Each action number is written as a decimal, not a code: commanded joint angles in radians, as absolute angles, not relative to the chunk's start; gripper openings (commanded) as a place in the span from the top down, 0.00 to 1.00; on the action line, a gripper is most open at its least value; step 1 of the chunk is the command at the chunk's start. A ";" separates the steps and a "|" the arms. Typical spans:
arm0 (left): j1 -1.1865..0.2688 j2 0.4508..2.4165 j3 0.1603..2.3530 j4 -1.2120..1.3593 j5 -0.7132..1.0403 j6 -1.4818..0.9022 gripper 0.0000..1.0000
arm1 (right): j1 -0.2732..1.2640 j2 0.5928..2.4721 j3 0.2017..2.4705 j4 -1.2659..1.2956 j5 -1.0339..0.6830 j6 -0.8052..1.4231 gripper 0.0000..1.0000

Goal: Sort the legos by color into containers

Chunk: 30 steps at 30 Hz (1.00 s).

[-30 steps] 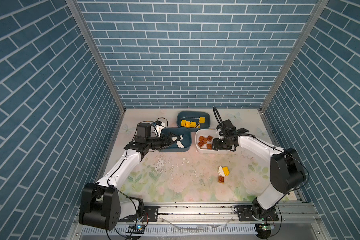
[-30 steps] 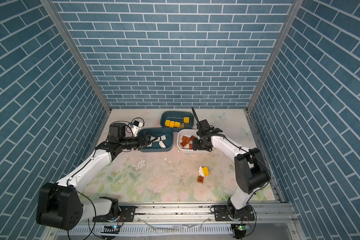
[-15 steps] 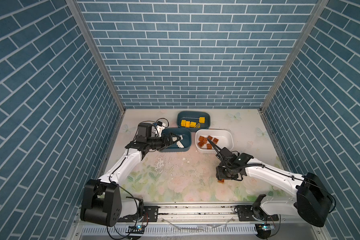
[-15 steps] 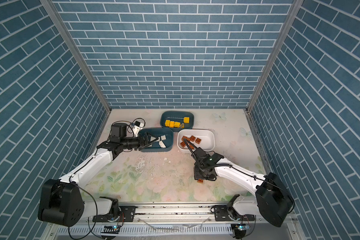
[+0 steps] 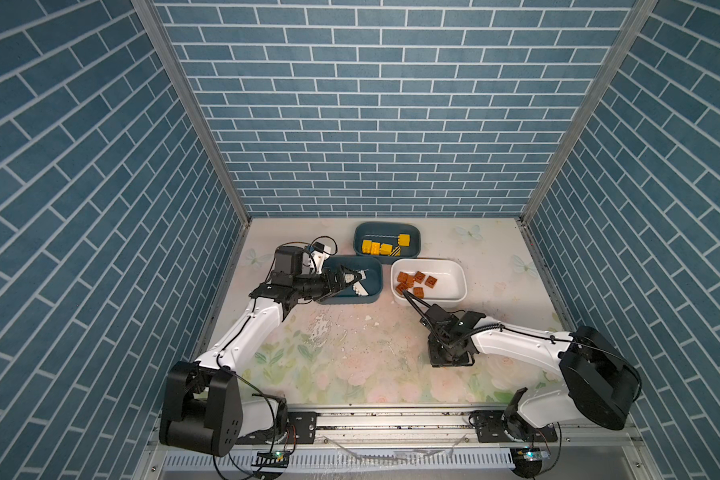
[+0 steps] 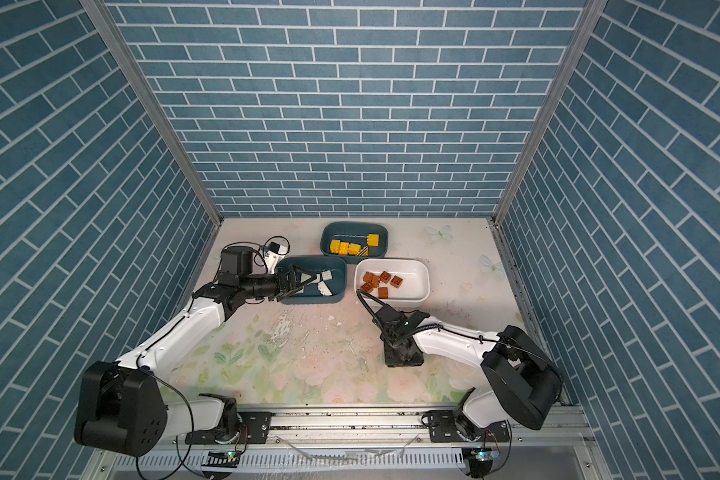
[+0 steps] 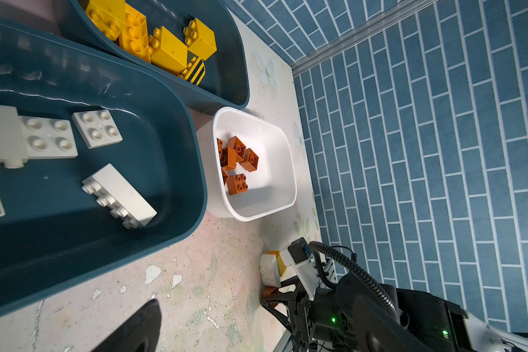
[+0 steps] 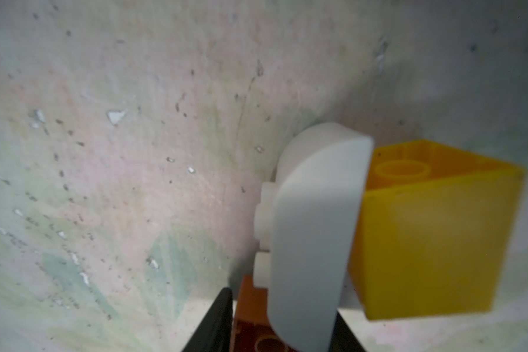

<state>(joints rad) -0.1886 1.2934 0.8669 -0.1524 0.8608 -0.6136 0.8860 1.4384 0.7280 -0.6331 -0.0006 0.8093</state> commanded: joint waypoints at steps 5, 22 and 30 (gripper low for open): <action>-0.192 1.294 0.867 -0.164 0.875 -0.598 0.00 | 0.904 1.383 0.761 -0.735 0.071 0.823 0.73; -0.200 1.325 0.905 -0.127 0.882 -0.607 0.00 | 0.570 1.522 1.220 -0.735 0.071 0.419 0.76; -0.201 1.312 0.895 -0.101 0.873 -0.626 0.00 | 0.449 1.729 1.357 -0.666 0.018 0.322 0.76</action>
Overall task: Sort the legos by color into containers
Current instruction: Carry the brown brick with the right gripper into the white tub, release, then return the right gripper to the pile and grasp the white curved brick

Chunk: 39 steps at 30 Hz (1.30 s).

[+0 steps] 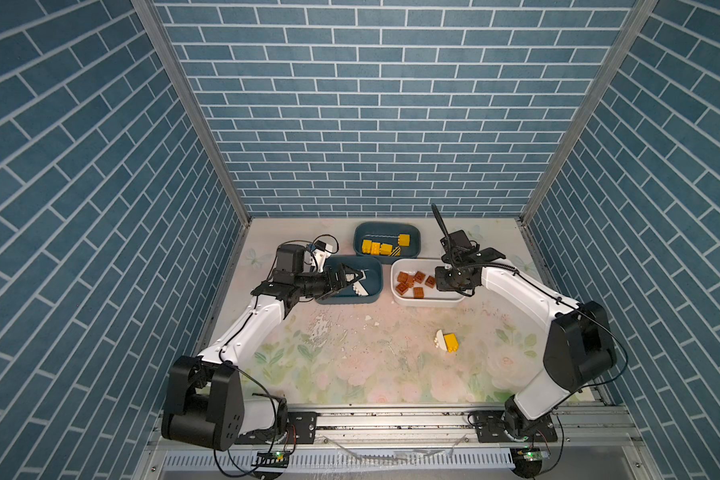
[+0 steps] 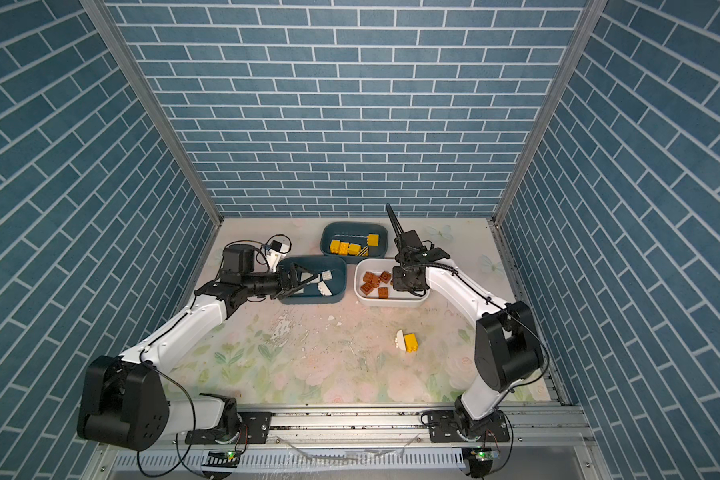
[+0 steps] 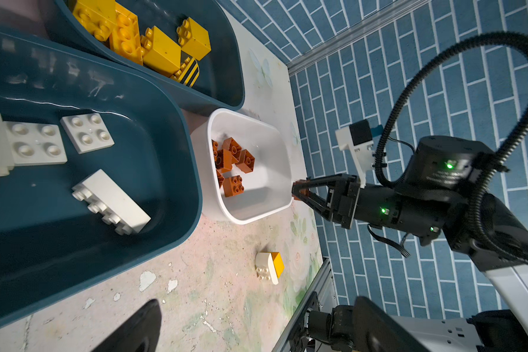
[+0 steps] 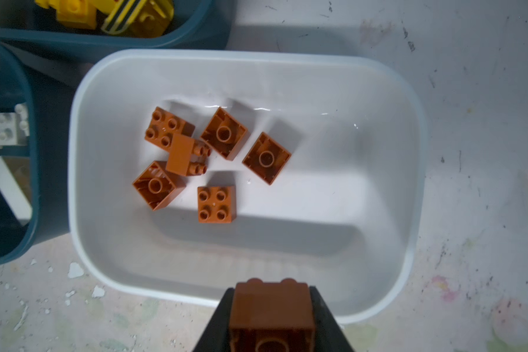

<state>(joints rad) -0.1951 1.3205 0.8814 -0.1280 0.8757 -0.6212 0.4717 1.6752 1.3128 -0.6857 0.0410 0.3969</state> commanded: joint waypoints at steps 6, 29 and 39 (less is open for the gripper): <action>-0.201 1.302 0.890 -0.105 0.873 -0.624 0.00 | 0.430 1.857 1.406 -0.637 -0.026 0.313 0.74; -0.201 1.309 0.876 -0.112 0.880 -0.617 0.00 | 0.464 1.614 1.223 -0.714 -0.130 0.365 0.46; -0.201 1.327 0.868 -0.107 0.889 -0.617 0.00 | 0.691 1.388 0.957 -0.757 -0.050 0.593 0.45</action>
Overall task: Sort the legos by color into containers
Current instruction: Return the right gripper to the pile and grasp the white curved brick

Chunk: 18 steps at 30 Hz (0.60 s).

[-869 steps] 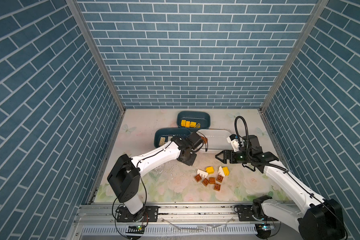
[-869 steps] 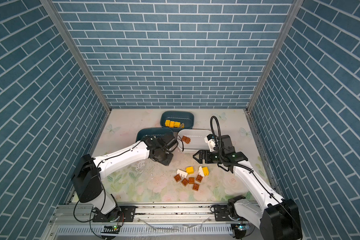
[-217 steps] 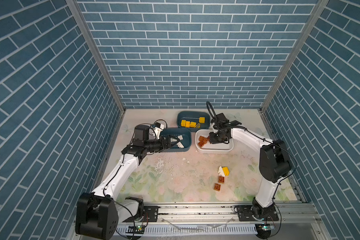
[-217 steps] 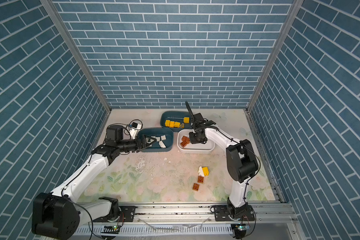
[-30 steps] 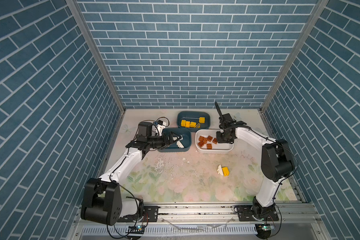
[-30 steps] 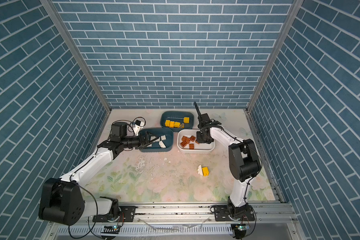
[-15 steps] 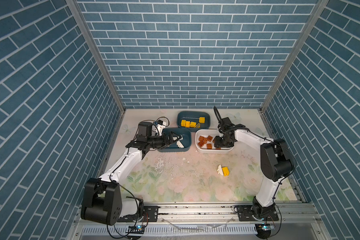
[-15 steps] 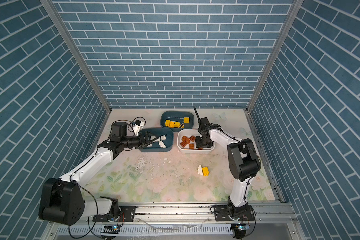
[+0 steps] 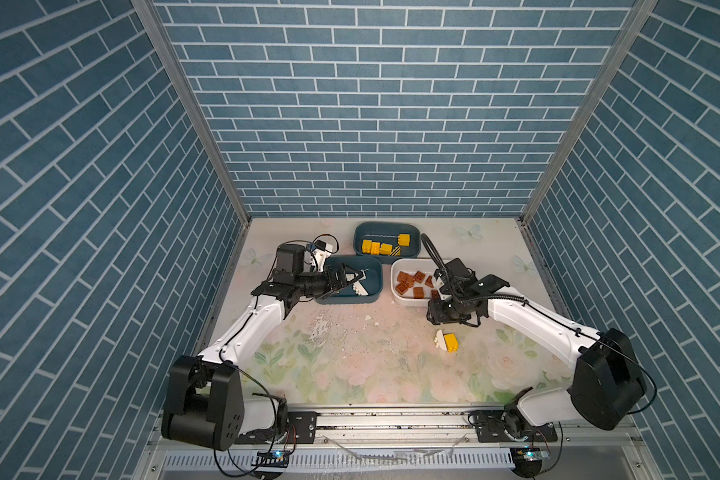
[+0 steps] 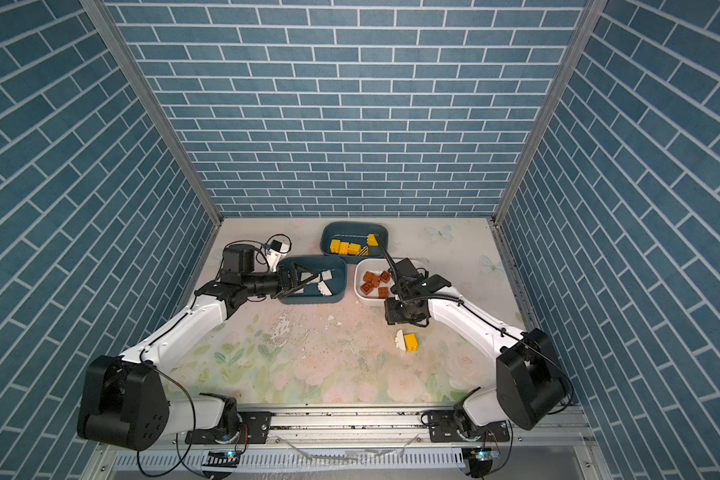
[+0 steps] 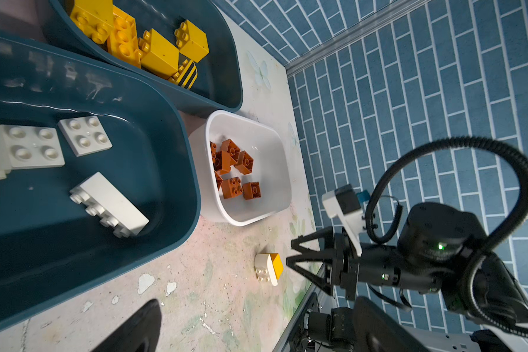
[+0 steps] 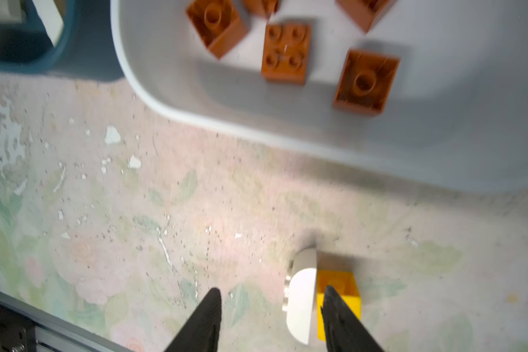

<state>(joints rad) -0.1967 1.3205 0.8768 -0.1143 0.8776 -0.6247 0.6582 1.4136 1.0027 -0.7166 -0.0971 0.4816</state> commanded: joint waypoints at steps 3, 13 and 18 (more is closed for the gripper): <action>-0.202 1.335 0.871 -0.106 0.894 -0.618 0.00 | 0.717 1.392 0.923 -0.753 -0.028 0.608 0.45; -0.202 1.303 0.842 -0.123 0.888 -0.612 0.00 | 0.735 1.393 0.857 -0.736 -0.025 0.617 0.46; -0.204 1.300 0.835 -0.121 0.888 -0.613 0.00 | 0.742 1.401 0.838 -0.712 -0.047 0.626 0.48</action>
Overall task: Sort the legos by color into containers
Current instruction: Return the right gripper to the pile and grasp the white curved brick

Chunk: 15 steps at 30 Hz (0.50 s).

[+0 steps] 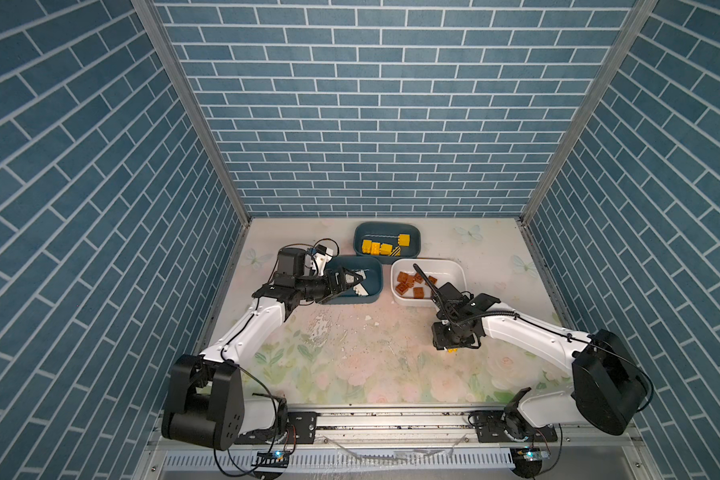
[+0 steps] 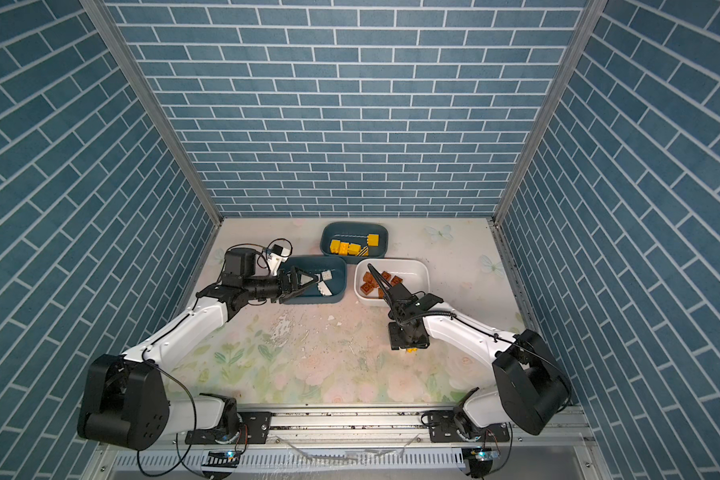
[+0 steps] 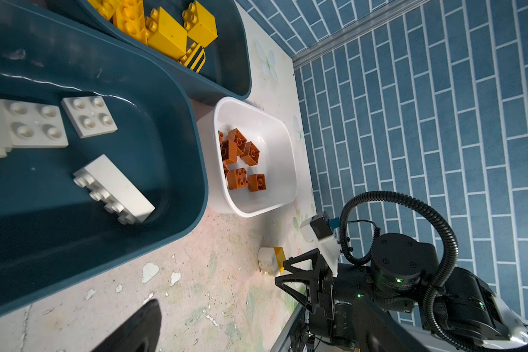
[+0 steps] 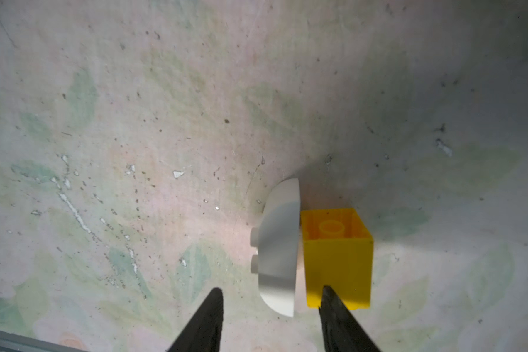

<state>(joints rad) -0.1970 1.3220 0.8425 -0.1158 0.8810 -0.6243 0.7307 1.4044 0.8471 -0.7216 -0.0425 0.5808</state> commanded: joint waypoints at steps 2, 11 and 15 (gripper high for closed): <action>-0.203 1.299 0.836 -0.121 0.887 -0.614 0.00 | 0.745 1.402 0.825 -0.702 -0.056 0.630 0.48; -0.204 1.295 0.833 -0.122 0.881 -0.614 0.01 | 0.761 1.427 0.811 -0.675 -0.070 0.635 0.50; -0.203 1.294 0.833 -0.124 0.881 -0.614 0.00 | 0.772 1.442 0.824 -0.667 -0.068 0.637 0.51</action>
<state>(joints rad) -0.1978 1.3136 0.8410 -0.1158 0.8803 -0.6243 0.7624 1.4174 0.8310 -0.6613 -0.0685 0.5991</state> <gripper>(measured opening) 0.995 0.495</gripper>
